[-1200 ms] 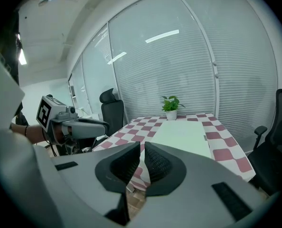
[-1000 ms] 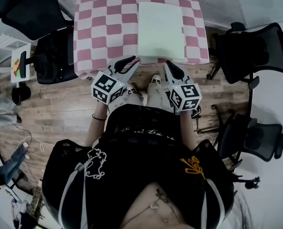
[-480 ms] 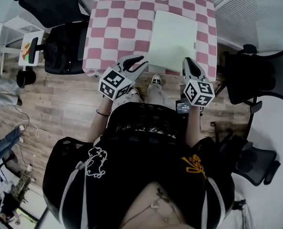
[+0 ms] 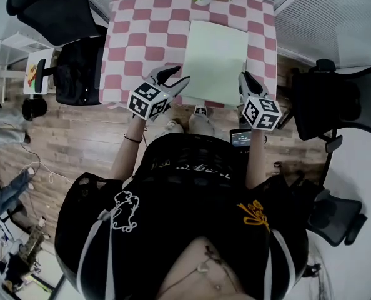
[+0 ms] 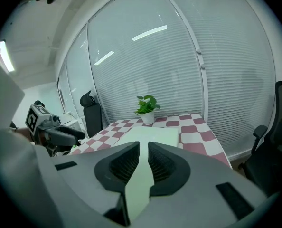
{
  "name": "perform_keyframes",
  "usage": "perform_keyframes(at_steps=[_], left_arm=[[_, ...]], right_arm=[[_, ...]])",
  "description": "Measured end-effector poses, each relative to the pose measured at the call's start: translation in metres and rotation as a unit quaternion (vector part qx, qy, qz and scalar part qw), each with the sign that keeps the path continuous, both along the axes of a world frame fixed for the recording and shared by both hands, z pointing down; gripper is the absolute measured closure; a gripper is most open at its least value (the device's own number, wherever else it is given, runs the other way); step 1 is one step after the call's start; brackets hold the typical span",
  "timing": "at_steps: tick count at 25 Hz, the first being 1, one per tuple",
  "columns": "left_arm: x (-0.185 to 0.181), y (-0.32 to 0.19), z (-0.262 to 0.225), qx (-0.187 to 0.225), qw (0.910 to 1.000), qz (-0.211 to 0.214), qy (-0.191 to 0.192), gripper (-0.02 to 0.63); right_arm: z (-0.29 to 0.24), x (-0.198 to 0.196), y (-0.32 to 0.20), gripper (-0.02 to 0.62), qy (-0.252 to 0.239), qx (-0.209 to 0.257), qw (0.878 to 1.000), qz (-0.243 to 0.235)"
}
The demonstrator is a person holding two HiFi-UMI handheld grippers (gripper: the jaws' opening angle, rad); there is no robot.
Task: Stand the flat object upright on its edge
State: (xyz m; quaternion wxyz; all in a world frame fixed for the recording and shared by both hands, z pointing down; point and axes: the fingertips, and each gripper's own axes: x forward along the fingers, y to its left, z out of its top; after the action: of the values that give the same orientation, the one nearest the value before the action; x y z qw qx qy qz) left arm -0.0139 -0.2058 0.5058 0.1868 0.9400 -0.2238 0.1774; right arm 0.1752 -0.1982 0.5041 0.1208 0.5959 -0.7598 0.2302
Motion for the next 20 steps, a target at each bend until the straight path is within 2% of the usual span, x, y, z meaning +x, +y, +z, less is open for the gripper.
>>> perform_keyframes(at_steps=[8, 12, 16, 20], left_arm=[[0.028, -0.041, 0.043, -0.070, 0.9971, 0.004, -0.030, 0.327], [0.038, -0.060, 0.063, -0.105, 0.9937, 0.002, -0.041, 0.286], [0.040, -0.080, 0.085, -0.146, 0.9880, -0.012, -0.048, 0.234], [0.044, -0.095, 0.104, -0.208, 0.9772, -0.034, -0.026, 0.212]], right_arm=[[0.036, 0.034, -0.027, 0.556, -0.035, -0.043, 0.998, -0.012], [0.056, 0.041, -0.039, 0.432, -0.066, -0.069, 0.995, -0.014], [0.083, 0.038, -0.048, 0.367, -0.095, -0.108, 0.989, -0.024], [0.106, 0.037, -0.057, 0.344, -0.135, -0.137, 0.981, -0.015]])
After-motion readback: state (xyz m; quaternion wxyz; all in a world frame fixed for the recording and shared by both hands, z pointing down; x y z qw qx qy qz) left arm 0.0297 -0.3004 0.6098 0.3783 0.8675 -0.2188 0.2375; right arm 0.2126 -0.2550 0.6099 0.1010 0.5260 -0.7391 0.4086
